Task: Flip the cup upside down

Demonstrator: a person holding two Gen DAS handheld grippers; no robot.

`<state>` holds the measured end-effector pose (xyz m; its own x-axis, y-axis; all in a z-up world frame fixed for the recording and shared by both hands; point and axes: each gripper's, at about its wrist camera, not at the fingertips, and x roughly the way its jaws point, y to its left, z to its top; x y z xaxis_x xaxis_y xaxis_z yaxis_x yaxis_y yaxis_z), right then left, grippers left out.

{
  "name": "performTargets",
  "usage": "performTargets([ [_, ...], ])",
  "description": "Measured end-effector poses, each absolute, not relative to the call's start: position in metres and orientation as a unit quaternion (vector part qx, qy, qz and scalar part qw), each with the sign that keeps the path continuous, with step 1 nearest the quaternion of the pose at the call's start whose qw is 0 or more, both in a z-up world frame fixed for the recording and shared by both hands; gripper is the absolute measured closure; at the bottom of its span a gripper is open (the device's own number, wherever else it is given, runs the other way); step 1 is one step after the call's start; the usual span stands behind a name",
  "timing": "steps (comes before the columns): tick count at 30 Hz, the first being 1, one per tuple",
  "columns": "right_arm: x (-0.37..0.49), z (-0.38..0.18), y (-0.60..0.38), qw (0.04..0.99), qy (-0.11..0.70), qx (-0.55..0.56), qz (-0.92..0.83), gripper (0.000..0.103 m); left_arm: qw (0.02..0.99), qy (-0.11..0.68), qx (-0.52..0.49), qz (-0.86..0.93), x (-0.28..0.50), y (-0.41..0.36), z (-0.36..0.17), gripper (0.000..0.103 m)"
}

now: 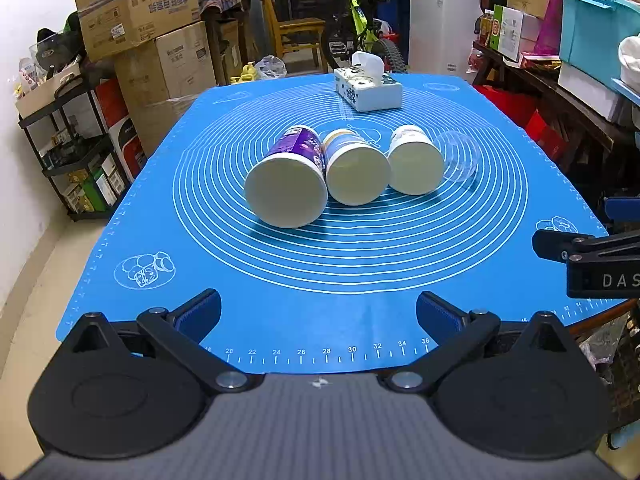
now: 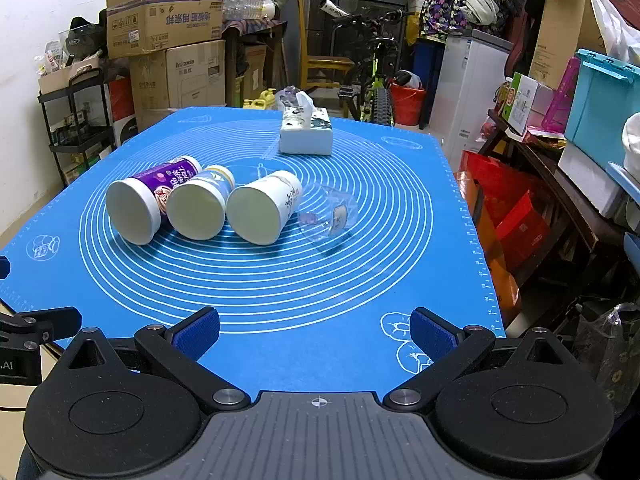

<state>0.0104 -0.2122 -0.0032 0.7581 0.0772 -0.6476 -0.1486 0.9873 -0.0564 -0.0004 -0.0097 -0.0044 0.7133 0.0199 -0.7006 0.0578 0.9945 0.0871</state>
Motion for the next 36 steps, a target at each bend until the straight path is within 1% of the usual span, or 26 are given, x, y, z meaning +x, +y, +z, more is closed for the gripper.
performTargets([
  [36,0.0115,-0.0049,-0.2133,0.936,0.344,-0.053,0.060,0.003,0.924,0.377,0.062,-0.011,-0.0006,-0.0097,-0.0039,0.001],
])
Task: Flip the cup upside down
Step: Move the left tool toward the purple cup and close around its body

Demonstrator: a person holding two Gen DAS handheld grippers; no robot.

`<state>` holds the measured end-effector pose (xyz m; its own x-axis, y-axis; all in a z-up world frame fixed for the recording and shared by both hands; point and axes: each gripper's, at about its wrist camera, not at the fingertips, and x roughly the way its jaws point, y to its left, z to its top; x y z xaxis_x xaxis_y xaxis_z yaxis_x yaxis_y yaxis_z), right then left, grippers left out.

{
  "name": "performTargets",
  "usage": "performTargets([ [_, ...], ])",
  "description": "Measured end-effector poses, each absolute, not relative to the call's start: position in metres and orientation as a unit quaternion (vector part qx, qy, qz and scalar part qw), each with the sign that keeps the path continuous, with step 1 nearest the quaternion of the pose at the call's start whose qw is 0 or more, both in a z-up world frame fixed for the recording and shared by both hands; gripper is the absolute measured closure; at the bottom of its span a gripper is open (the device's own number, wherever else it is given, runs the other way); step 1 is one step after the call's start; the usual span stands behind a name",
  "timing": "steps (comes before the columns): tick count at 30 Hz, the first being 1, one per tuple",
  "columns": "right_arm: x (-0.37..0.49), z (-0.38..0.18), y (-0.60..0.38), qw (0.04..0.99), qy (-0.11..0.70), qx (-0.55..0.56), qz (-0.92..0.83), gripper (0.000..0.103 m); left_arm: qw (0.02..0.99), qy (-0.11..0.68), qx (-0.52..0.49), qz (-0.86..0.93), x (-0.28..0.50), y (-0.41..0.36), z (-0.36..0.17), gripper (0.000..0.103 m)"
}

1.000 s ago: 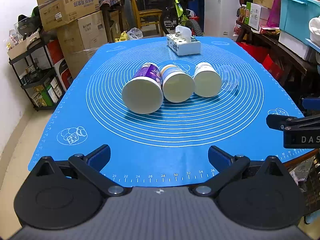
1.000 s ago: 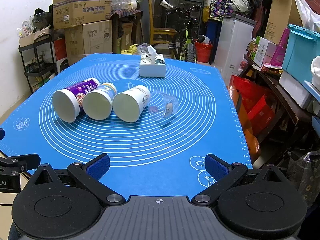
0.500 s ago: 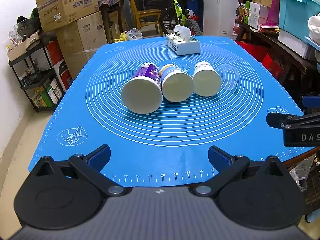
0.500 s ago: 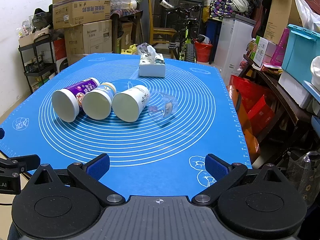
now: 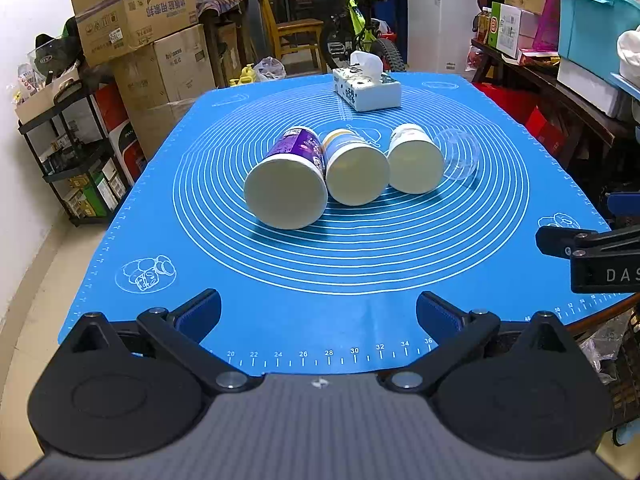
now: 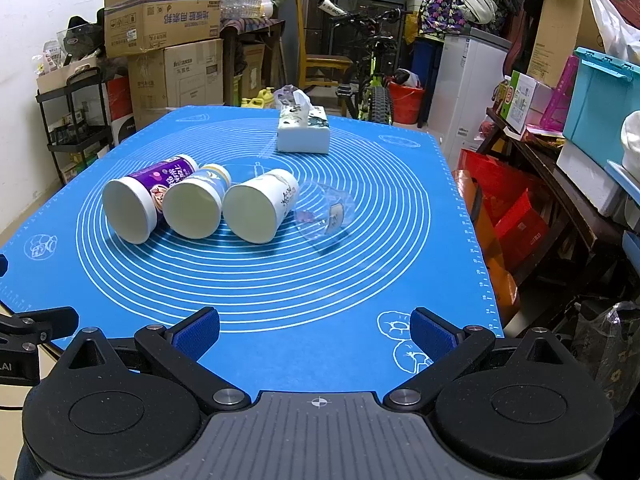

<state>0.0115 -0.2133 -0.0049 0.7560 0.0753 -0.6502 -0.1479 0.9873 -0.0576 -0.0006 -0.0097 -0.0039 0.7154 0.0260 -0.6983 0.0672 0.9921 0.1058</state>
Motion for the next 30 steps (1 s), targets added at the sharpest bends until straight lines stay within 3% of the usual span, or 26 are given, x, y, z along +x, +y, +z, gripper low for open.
performTargets([
  [9,0.020,-0.006,-0.220,0.938,0.339,-0.042,0.059,0.003,0.928,0.367,0.060,-0.012,0.013,-0.004,0.001,0.001],
  [17,0.041,-0.003,-0.229,0.946,0.321,-0.020,0.052,0.003,0.939,0.343,0.036,-0.013,0.071,0.013,0.012,0.001],
  [29,0.072,-0.014,-0.240,0.944,0.327,-0.009,0.030,0.003,0.909,0.411,0.062,-0.030,0.163,0.012,-0.026,0.001],
  [30,0.074,-0.015,-0.240,0.944,0.329,-0.008,0.028,0.003,0.906,0.417,0.066,-0.030,0.166,0.012,-0.029,0.007],
])
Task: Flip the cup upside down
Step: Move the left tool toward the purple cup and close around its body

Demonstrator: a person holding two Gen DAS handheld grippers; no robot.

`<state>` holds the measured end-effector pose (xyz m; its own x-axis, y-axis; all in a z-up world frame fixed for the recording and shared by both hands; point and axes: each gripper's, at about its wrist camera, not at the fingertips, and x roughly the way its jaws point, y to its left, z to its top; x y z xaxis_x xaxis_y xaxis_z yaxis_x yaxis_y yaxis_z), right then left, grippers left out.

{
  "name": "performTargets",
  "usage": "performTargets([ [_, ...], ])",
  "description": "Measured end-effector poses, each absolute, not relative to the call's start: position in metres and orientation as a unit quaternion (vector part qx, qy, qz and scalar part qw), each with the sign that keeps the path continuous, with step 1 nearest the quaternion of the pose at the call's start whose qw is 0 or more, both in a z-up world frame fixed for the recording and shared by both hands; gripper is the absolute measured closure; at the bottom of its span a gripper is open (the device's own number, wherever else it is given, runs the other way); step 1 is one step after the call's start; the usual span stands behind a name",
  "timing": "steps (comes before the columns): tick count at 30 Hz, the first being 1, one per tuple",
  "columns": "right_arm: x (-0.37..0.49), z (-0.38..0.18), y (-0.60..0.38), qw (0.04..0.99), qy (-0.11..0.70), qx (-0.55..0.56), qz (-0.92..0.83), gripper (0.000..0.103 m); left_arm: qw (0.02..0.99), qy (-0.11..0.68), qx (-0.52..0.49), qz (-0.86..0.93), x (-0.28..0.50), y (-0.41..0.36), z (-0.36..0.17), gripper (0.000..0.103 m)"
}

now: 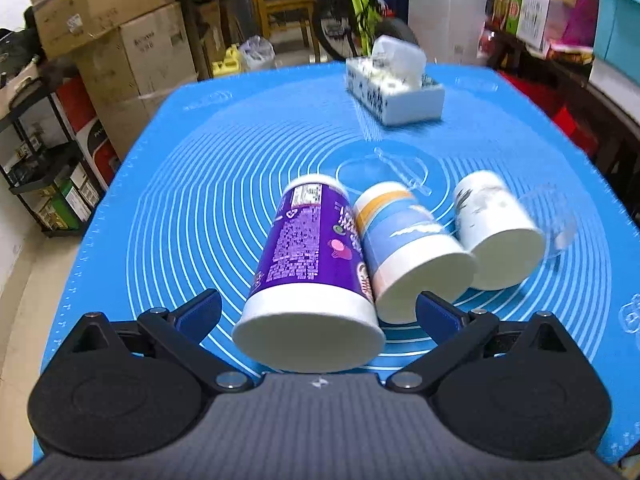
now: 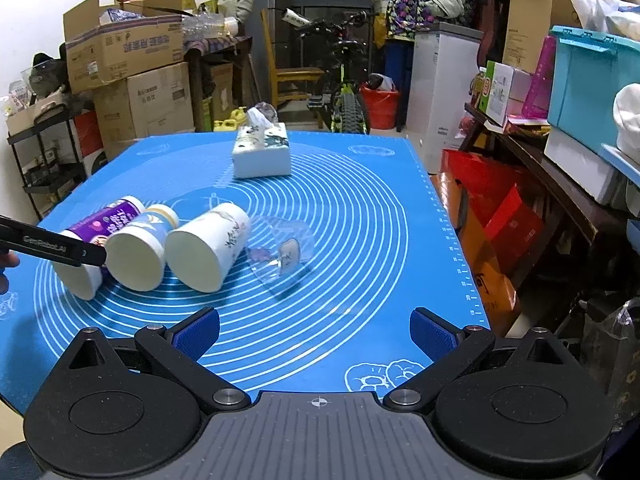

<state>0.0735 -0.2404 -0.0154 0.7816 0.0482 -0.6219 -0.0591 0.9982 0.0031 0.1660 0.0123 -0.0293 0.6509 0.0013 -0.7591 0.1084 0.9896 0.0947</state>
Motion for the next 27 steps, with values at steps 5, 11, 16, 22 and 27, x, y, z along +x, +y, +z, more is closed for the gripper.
performTargets([
  [5,0.079,-0.020,-0.244,0.942,0.333,-0.006,0.023,0.003,0.898,0.433,0.069,-0.033,0.169,0.021,-0.035,0.024],
  [11,0.079,-0.021,-0.243,0.942,0.334,-0.005,0.025,0.003,0.904,0.422,0.072,-0.027,0.162,0.023,-0.031,0.027],
  [16,0.076,-0.019,-0.242,0.944,0.330,-0.007,0.028,0.003,0.906,0.415,0.072,-0.027,0.152,0.022,-0.026,0.027],
  [22,0.071,-0.014,-0.243,0.946,0.324,-0.005,0.029,0.003,0.899,0.431,0.075,-0.026,0.151,0.022,-0.032,0.025],
  [27,0.069,-0.012,-0.243,0.946,0.322,-0.003,0.027,0.003,0.895,0.438,0.082,-0.031,0.147,0.022,-0.030,0.024],
])
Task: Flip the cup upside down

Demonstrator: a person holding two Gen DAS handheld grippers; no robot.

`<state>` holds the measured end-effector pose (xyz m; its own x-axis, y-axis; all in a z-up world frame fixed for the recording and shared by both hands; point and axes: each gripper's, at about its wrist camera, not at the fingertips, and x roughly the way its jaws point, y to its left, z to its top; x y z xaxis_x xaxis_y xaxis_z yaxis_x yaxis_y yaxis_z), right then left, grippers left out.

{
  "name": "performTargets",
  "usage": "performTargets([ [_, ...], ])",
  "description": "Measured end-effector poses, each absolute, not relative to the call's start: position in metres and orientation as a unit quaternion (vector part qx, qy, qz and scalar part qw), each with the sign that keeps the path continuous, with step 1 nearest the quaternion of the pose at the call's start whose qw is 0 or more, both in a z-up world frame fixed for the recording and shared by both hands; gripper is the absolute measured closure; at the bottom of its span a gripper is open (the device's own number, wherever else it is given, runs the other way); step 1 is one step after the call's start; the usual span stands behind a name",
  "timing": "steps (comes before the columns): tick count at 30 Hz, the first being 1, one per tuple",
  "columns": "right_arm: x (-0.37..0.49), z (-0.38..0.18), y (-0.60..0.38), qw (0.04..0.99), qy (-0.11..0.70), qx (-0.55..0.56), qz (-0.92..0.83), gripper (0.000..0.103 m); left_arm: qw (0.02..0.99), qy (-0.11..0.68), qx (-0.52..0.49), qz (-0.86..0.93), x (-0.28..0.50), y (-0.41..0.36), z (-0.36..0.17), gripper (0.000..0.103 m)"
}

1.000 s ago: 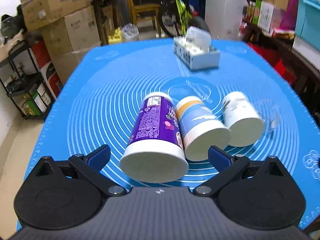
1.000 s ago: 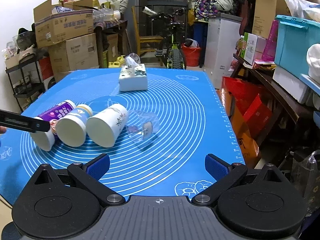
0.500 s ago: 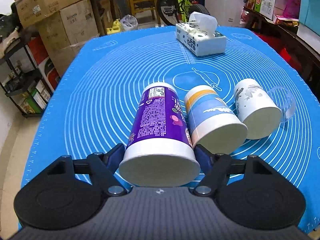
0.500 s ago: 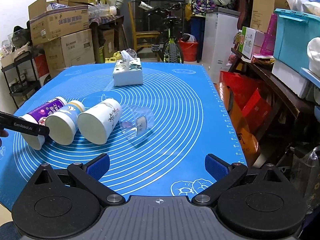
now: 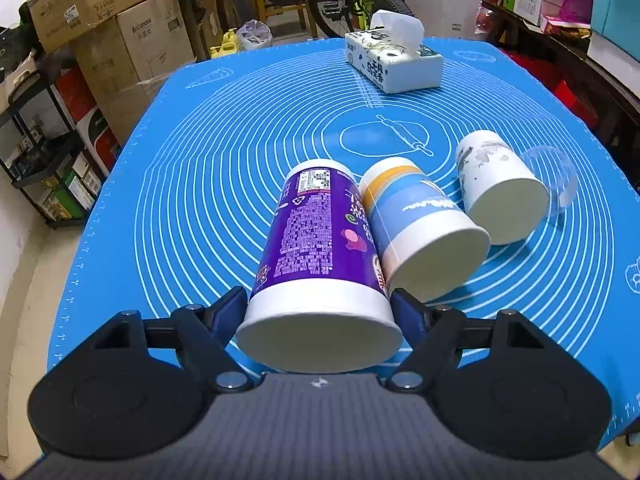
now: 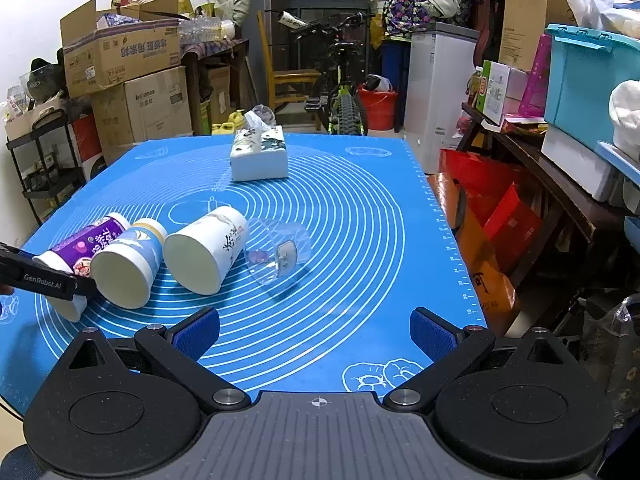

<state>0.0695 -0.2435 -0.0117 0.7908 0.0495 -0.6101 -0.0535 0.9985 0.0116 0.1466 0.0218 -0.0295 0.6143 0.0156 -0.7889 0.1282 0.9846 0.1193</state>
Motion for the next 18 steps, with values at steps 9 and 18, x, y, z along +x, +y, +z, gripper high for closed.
performTargets([
  [9,0.068,-0.012,-0.241,0.946,0.322,-0.003,0.032,0.003,0.899,0.428,0.089,-0.028,0.135,0.020,-0.028,0.027],
  [18,0.061,-0.009,-0.242,0.948,0.315,0.001,0.037,0.003,0.917,0.394,0.062,-0.006,0.096,0.013,-0.010,0.029],
])
